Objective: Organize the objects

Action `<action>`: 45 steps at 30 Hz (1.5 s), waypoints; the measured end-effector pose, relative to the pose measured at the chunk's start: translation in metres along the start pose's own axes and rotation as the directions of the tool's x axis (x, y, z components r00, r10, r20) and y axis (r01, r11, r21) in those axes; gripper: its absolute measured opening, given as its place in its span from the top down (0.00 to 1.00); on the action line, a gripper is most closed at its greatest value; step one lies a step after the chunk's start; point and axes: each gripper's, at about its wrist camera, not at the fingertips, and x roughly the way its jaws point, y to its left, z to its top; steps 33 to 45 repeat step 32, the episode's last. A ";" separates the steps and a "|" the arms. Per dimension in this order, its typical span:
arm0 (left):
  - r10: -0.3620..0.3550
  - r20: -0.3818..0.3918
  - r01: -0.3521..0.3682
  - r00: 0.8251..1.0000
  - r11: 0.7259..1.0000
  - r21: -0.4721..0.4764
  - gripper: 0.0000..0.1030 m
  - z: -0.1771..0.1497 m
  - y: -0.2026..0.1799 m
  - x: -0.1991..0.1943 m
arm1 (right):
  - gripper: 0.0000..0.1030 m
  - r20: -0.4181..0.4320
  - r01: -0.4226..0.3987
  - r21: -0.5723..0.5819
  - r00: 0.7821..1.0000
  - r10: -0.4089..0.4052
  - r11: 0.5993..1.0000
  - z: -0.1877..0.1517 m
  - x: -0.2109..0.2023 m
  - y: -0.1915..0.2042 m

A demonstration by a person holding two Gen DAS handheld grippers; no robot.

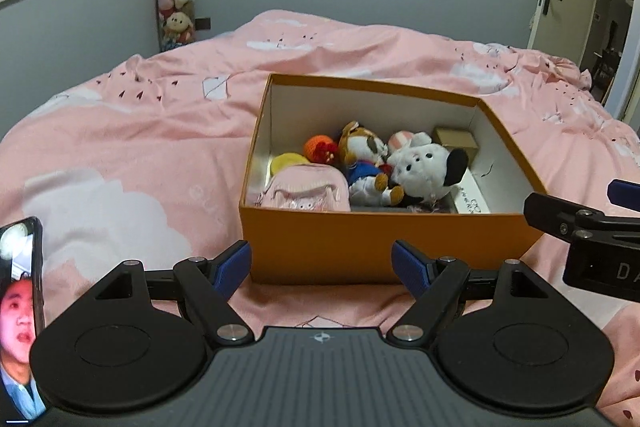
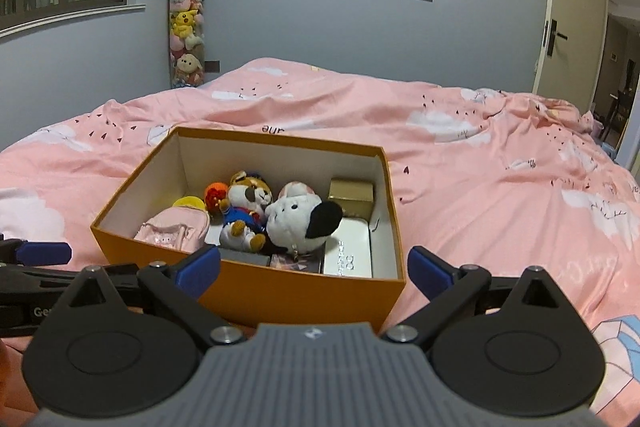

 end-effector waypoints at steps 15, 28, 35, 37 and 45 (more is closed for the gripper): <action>0.016 0.012 -0.016 1.000 1.000 0.025 0.10 0.003 -0.004 -0.007 | 0.03 -0.003 -0.006 0.003 1.000 0.006 1.000 -0.001 0.001 0.000; 0.007 0.013 -0.008 1.000 0.999 0.041 0.10 0.002 -0.005 -0.008 | 0.03 -0.017 -0.007 0.010 1.000 0.007 1.000 -0.003 0.002 0.001; 0.008 0.012 -0.008 1.000 0.999 0.041 0.10 0.001 -0.005 -0.008 | 0.03 -0.021 -0.006 0.013 1.000 0.007 1.000 -0.004 0.002 0.000; 0.008 0.012 -0.008 1.000 0.999 0.041 0.10 0.001 -0.005 -0.008 | 0.03 -0.021 -0.006 0.013 1.000 0.007 1.000 -0.004 0.002 0.000; 0.008 0.012 -0.008 1.000 0.999 0.041 0.10 0.001 -0.005 -0.008 | 0.03 -0.021 -0.006 0.013 1.000 0.007 1.000 -0.004 0.002 0.000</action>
